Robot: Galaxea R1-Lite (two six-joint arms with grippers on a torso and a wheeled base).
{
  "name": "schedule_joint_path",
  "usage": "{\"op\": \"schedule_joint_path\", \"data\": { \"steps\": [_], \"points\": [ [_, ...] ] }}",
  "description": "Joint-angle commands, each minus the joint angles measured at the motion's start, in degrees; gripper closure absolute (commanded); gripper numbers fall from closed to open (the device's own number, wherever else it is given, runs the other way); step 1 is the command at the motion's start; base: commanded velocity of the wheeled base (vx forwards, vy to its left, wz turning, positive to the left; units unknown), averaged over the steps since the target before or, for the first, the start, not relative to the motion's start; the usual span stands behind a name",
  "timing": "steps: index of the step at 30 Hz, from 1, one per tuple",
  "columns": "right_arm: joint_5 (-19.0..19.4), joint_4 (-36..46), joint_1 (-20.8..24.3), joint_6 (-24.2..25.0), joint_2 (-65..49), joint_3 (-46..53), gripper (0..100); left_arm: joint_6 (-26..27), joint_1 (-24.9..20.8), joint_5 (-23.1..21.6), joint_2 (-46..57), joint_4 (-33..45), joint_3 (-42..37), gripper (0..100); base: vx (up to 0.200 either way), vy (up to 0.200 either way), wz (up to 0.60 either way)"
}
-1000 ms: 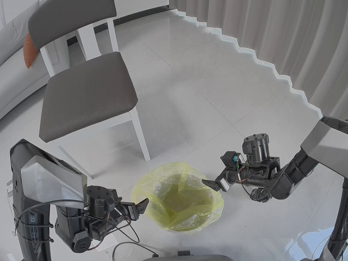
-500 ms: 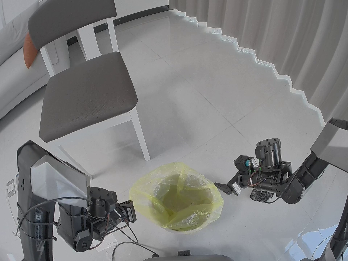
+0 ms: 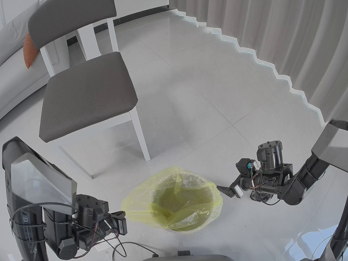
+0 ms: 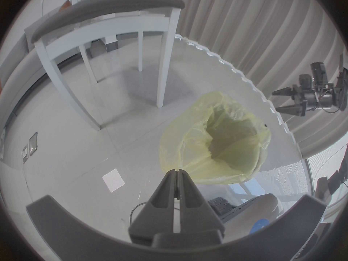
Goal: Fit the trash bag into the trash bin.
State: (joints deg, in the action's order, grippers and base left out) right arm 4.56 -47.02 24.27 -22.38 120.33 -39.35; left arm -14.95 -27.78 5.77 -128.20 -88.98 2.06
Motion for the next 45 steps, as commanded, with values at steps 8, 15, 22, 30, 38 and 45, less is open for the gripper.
{"op": "schedule_joint_path", "data": {
  "steps": [8, 15, 22, 30, 38, 45],
  "points": [
    [0.01, 0.44, 0.69, -0.03, 0.43, 1.12, 0, 0.44, -3.77, -0.23, 2.34, 0.91, -2.06, 100, 0.0, 0.0, 0.0],
    [0.01, 0.52, 0.16, -0.03, 2.8, -0.64, 0, 3.26, -3.77, -1.99, -5.49, -1.02, -0.13, 100, 0.0, 0.0, 0.0],
    [0.19, 0.52, -0.54, 0.06, 7.64, -3.98, 0, 3.43, -3.68, -2.34, -9.26, -1.02, 3.92, 100, 0.0, 0.0, 0.0],
    [0.45, 0.52, -0.19, 0.15, 12.65, -7.93, 0, 3.26, -2.36, -2.51, -8.21, -1.02, 3.3, 100, 0.0, 0.0, 0.0],
    [0.71, 0.52, -0.19, 0.59, 14.14, -8.81, 0, 2.9, -1.75, -2.51, -7.95, -1.02, 3.48, 100, 0.0, 0.0, 0.0],
    [0.98, 0.17, -0.19, 0.59, 14.75, -8.81, 100, 2.9, -1.57, -2.51, -7.59, -1.02, 3.56, 100, 0.0, 0.0, 0.0]
  ]
}}
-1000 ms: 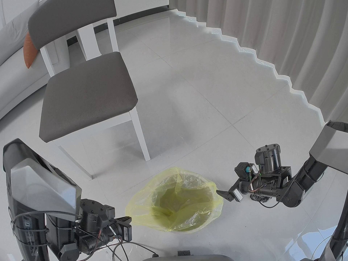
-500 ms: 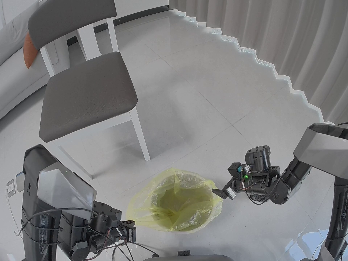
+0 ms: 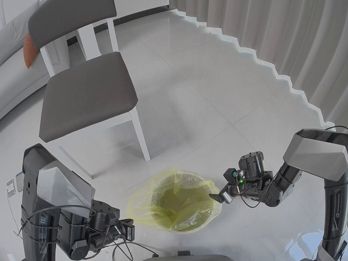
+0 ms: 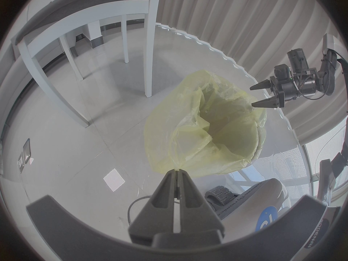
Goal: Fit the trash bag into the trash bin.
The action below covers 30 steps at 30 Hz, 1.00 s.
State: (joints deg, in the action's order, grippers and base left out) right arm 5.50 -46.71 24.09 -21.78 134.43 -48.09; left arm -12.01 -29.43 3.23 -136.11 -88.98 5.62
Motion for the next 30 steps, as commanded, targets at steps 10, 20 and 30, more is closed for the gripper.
{"op": "schedule_joint_path", "data": {
  "steps": [10, 20, 30],
  "points": [
    [0.04, 0.04, -0.09, 0.34, 0.4, 0.19, 100, -0.21, 0.78, 0.02, 0.23, -1.02, 0.18, 100, 0.0, 0.0, 0.0],
    [0.04, 0.22, -2.99, 0.25, -0.39, 1.6, 100, -0.3, 0.69, 0.02, 0.32, -1.02, 0.62, 100, 0.0, 0.0, 0.0],
    [0.13, 0.31, -4.4, 0.16, 2.86, -1.04, 100, -0.12, 1.39, -0.33, -3.46, -0.93, 6.33, 100, 0.0, 0.0, 0.0]
  ]
}}
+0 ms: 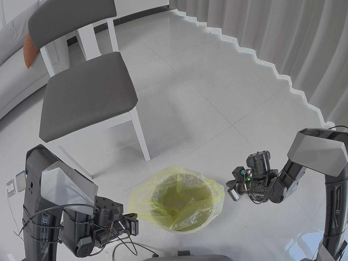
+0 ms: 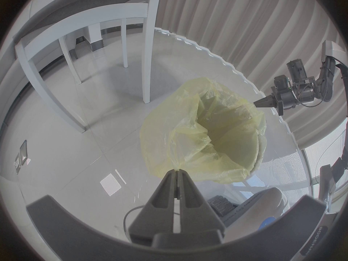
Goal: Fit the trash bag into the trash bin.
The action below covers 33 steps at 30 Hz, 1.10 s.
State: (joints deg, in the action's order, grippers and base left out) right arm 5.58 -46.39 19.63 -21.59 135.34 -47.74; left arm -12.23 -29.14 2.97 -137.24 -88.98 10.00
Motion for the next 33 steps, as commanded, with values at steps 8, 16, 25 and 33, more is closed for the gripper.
{"op": "schedule_joint_path", "data": {
  "steps": [8, 16, 25, 33],
  "points": [
    [1.27, -0.81, 0.15, -0.12, -0.69, 1.68, 100, 0.1, 3.65, -1.3, -5.49, -1.02, 2.48, 100, 0.0, 0.0, 0.0],
    [1.71, -0.55, 5.6, 1.11, -10.97, 6.08, 100, 0.1, 2.86, -1.83, -0.75, -1.02, -0.33, 100, 0.0, 0.0, 0.0],
    [0.13, 0.15, 14.04, 5.15, -11.85, 4.5, 100, 0.01, 4.35, -2.45, 3.3, -1.02, -2.53, 100, 0.0, 0.0, 0.0],
    [0.22, 5.69, 19.31, 5.68, -9.83, -3.5, 100, -0.08, 4.44, -2.45, 4.18, -1.02, -3.58, 100, 0.0, 0.0, 0.0]
  ]
}}
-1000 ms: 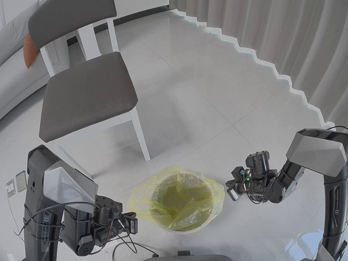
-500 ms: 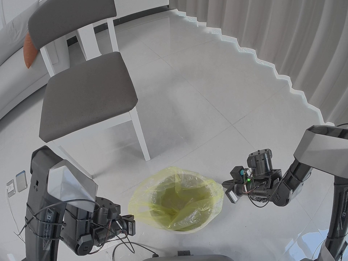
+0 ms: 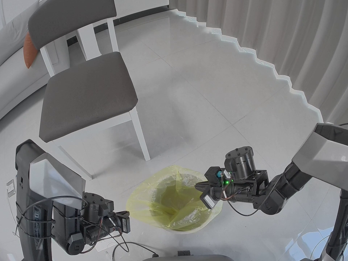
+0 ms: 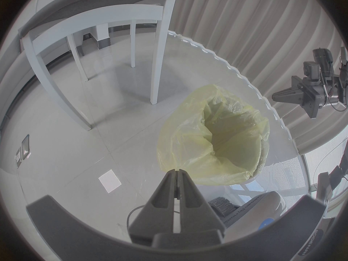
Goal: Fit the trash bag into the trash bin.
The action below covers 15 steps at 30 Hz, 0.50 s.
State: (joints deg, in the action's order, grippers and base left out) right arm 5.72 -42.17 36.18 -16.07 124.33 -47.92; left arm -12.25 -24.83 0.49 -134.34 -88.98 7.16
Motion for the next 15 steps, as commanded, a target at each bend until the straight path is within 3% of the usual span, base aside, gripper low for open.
{"op": "schedule_joint_path", "data": {
  "steps": [1, 3, 4, 15],
  "points": [
    [0.08, 1.47, 2.75, 0.16, 1.18, -3.32, 100, -0.05, 0.13, 0.04, 1.27, -1.02, -0.74, 100, 0.0, 0.0, 0.0],
    [0.0, 1.47, 5.13, 0.16, 3.37, -4.99, 100, 0.12, 0.13, -0.22, 1.71, -1.02, -1.27, 100, 0.0, 0.0, 0.0],
    [0.0, 1.56, 5.65, 0.25, 3.81, -5.25, 100, 0.12, 0.13, -0.49, 1.71, -1.02, -1.27, 0, 0.0, 0.0, 0.0],
    [-0.18, 4.64, 10.66, 0.07, 8.12, -7.98, 100, -1.28, 0.13, -0.66, 1.89, -1.02, -2.76, 0, 0.0, 0.0, 0.0]
  ]
}}
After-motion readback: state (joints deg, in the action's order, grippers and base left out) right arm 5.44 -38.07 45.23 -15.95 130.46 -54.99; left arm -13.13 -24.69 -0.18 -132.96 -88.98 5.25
